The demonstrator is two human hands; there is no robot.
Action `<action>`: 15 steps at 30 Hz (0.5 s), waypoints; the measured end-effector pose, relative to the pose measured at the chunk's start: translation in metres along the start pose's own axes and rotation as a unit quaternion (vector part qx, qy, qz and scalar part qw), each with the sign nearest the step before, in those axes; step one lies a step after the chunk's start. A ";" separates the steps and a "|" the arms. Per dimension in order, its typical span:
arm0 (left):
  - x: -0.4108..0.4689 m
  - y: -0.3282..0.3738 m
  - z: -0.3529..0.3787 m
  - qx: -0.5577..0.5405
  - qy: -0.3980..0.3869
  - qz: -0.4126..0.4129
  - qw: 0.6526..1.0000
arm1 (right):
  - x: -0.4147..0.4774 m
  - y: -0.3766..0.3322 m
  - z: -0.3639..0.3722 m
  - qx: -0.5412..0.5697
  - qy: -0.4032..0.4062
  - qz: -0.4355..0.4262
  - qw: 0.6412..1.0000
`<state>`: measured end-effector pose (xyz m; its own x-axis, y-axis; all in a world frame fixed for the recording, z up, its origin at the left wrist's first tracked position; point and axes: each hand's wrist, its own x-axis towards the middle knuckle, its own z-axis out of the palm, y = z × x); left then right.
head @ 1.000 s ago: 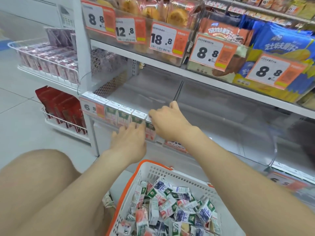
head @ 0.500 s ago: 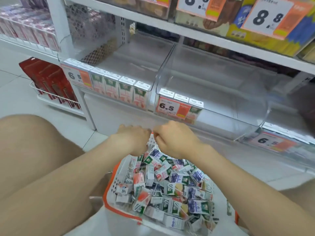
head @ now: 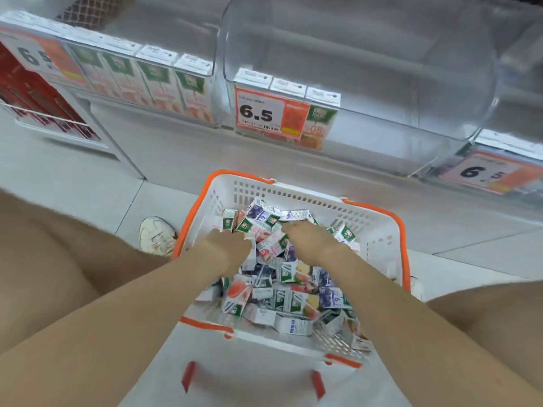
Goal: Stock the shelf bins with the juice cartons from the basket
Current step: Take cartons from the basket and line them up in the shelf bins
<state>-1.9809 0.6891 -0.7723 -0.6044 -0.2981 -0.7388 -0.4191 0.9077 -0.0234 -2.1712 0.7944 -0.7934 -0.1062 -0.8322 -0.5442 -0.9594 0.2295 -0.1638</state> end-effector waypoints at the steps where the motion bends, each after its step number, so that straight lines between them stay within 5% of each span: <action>1: 0.005 0.001 0.006 -0.006 0.010 0.008 1.000 | 0.001 0.007 0.008 -0.001 0.011 0.003 1.000; 15: 0.039 0.003 0.018 0.135 0.137 0.112 0.975 | 0.004 0.013 0.045 -0.120 0.034 -0.026 0.992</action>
<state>-1.9941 0.6854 -0.8133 -0.8343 -0.1185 -0.5384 -0.0847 0.9926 -0.0872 -2.1720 0.8170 -0.8345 -0.0642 -0.8737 -0.4821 -0.9977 0.0656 0.0140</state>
